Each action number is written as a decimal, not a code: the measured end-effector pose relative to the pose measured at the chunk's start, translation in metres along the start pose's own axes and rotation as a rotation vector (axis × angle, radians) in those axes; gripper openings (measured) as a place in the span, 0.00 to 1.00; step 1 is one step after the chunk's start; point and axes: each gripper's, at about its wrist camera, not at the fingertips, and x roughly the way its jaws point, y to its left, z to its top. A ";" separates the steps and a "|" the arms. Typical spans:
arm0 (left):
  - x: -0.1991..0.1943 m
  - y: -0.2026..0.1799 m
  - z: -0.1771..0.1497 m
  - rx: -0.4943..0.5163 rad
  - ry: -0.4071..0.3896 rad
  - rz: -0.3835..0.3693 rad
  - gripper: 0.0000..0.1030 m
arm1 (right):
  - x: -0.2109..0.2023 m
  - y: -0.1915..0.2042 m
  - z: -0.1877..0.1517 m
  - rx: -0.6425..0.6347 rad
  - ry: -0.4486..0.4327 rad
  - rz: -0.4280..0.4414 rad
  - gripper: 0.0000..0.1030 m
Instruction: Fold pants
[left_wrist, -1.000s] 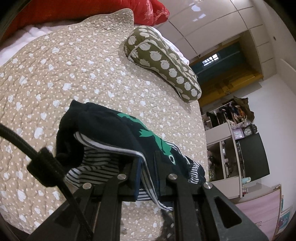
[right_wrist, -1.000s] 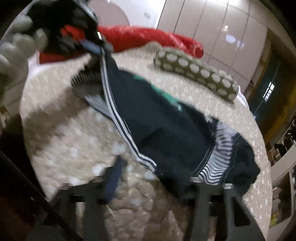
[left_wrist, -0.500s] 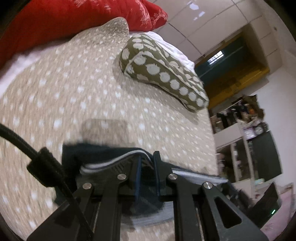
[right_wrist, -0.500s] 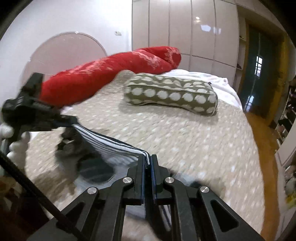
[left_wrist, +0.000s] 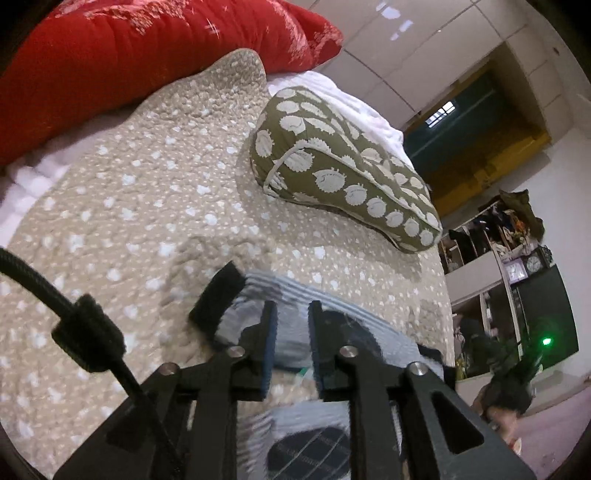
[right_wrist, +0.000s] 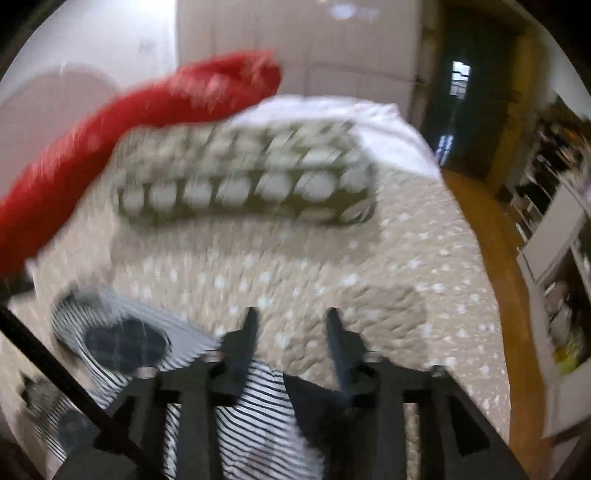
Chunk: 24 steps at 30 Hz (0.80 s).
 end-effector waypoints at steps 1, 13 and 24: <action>-0.007 0.004 -0.005 0.000 -0.001 -0.003 0.27 | -0.014 -0.008 -0.003 0.029 -0.027 0.000 0.74; -0.055 0.089 -0.094 -0.140 0.017 0.011 0.50 | -0.086 -0.079 -0.170 0.320 0.075 0.136 0.75; -0.004 0.063 -0.125 -0.124 0.077 -0.035 0.63 | -0.042 -0.038 -0.192 0.440 0.041 0.182 0.72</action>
